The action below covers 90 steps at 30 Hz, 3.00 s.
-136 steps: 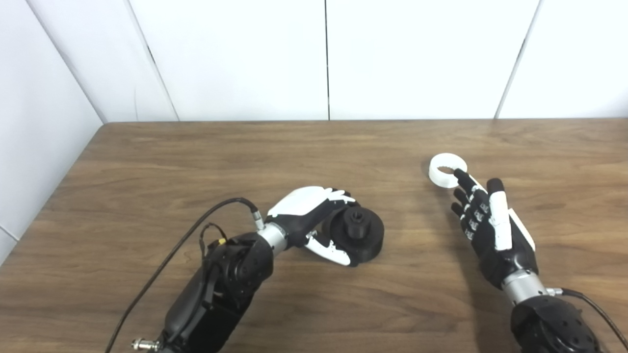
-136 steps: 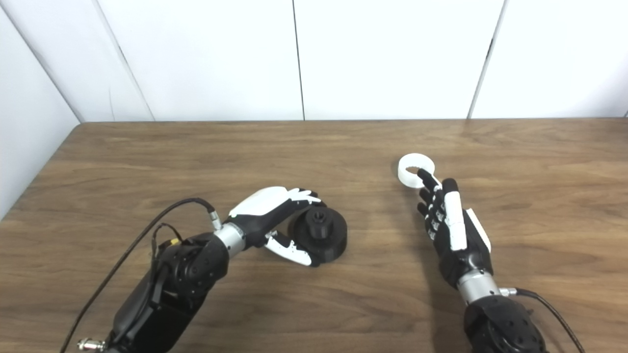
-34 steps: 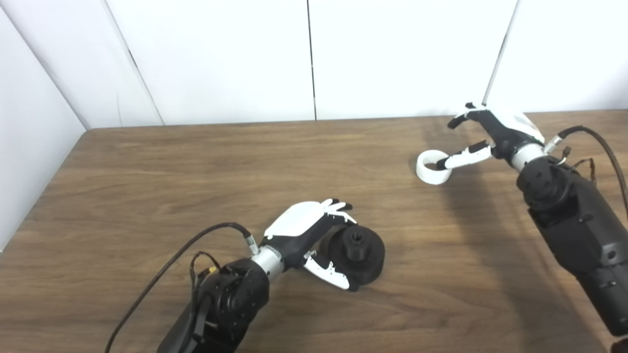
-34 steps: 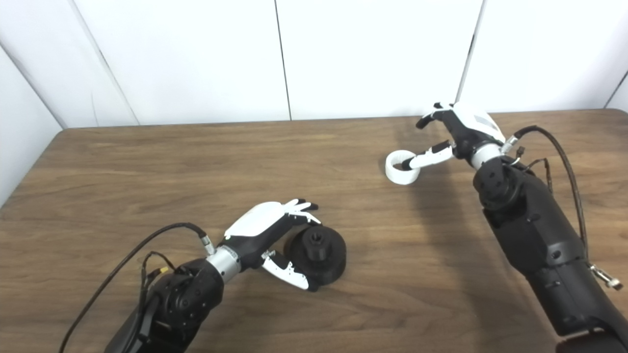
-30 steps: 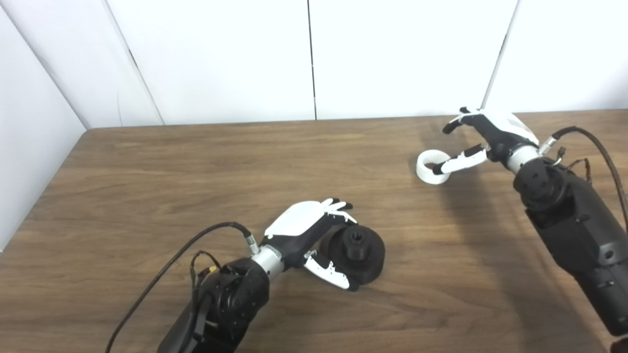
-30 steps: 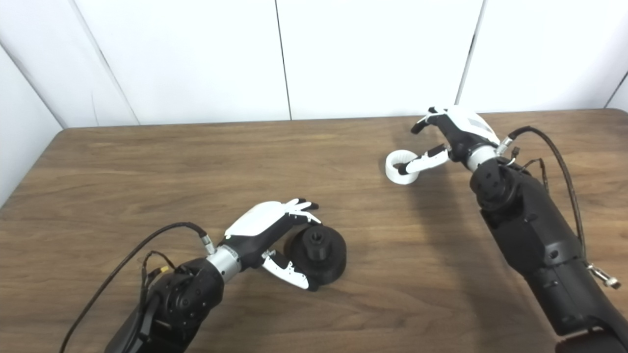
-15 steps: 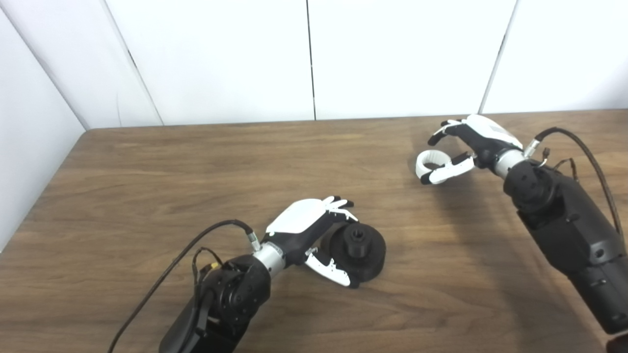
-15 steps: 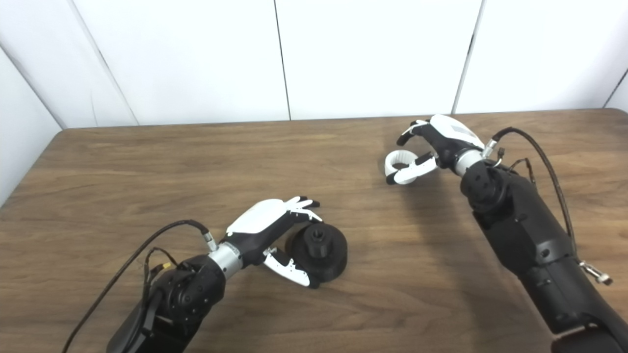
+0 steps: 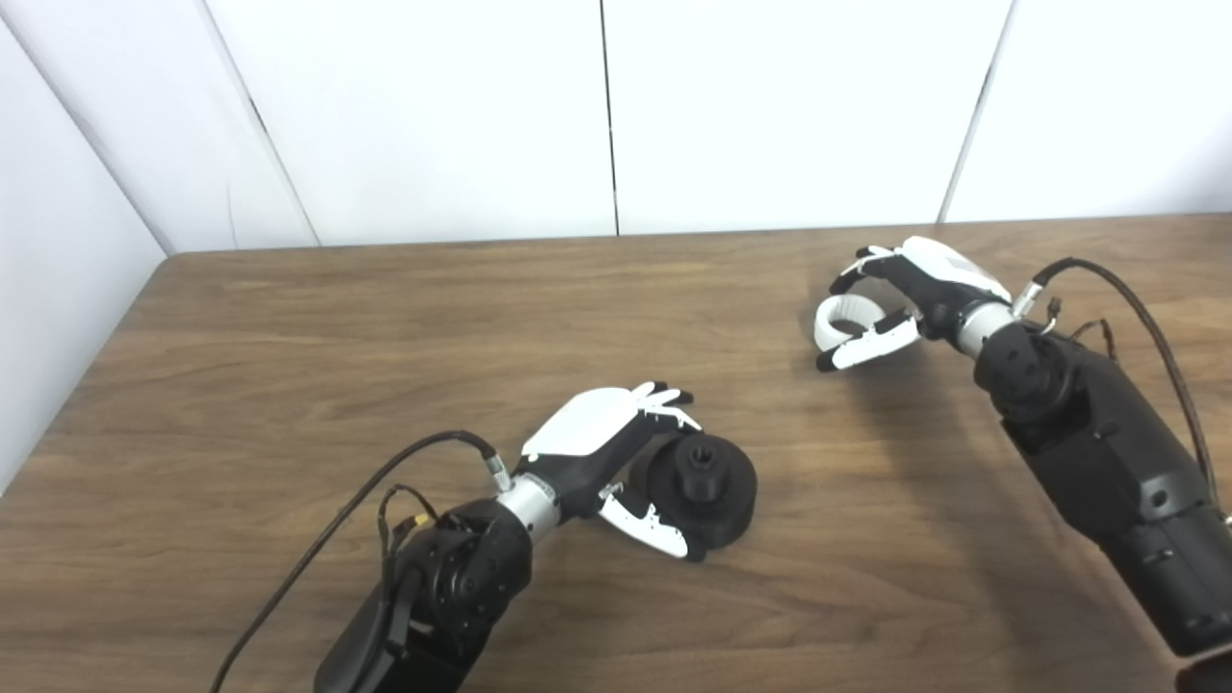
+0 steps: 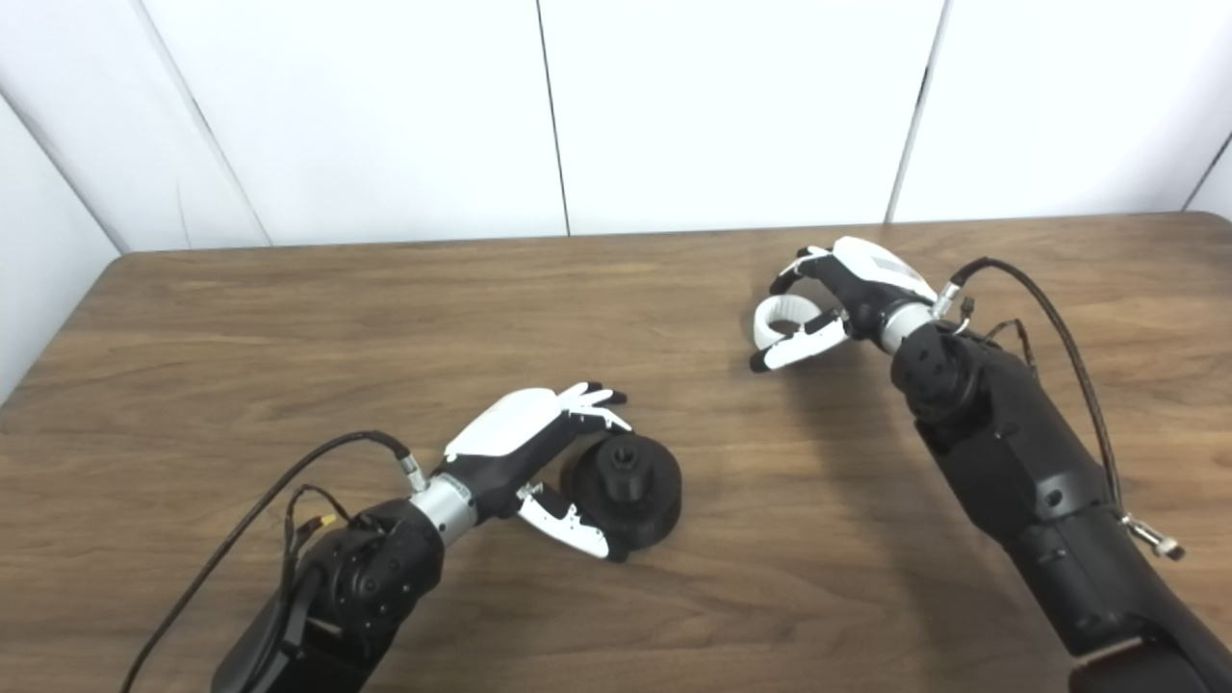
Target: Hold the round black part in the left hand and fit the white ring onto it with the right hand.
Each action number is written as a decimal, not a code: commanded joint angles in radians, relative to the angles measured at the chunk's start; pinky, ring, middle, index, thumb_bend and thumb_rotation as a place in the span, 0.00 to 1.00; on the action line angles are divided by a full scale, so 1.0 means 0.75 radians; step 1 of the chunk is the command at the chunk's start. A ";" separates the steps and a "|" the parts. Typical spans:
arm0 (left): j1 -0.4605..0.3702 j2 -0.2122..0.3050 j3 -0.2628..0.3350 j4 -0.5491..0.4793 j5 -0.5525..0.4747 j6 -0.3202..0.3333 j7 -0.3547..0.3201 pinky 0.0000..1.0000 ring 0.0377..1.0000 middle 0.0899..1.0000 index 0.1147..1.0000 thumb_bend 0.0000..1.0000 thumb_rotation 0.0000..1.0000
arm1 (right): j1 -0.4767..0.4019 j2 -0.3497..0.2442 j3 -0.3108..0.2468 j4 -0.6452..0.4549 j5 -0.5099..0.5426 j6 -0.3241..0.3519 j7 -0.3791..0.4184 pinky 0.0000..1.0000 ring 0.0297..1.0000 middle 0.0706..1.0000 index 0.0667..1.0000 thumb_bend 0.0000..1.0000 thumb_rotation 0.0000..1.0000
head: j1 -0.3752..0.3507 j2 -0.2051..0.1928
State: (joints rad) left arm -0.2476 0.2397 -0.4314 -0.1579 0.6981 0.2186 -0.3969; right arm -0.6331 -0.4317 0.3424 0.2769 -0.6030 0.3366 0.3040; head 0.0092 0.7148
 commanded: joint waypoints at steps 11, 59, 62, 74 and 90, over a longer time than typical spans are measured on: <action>-0.008 0.024 0.003 0.010 0.016 -0.005 0.005 0.94 1.00 0.96 0.64 0.87 0.31 | -0.107 -0.011 -0.036 -0.011 -0.018 -0.040 -0.063 1.00 1.00 0.95 0.76 0.95 0.41 | 0.006 0.000; -0.020 0.038 0.012 -0.006 0.008 0.012 -0.023 0.94 1.00 0.96 0.64 0.88 0.33 | -0.067 0.000 -0.022 0.052 -0.012 -0.060 -0.087 1.00 1.00 0.94 0.73 0.91 0.36 | -0.005 0.008; -0.021 0.038 0.011 -0.004 0.008 0.007 -0.021 0.93 1.00 0.96 0.65 0.88 0.33 | -0.064 0.000 -0.025 0.052 -0.010 -0.060 -0.088 1.00 1.00 0.94 0.73 0.91 0.37 | -0.006 0.010; -0.023 0.040 0.012 -0.008 0.004 0.008 -0.026 0.93 1.00 0.96 0.65 0.88 0.32 | -0.063 0.002 -0.025 0.069 -0.011 -0.068 -0.096 1.00 1.00 0.94 0.73 0.91 0.36 | -0.003 0.011; -0.022 0.041 0.011 -0.015 0.006 0.015 -0.034 0.94 1.00 0.96 0.65 0.88 0.34 | -0.064 0.010 -0.026 0.088 -0.016 -0.085 -0.112 1.00 1.00 0.93 0.70 0.87 0.32 | -0.001 0.012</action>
State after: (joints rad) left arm -0.2498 0.2501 -0.4296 -0.1608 0.6974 0.2224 -0.4073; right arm -0.6429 -0.4236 0.3366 0.3552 -0.6105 0.3000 0.2541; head 0.0077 0.7225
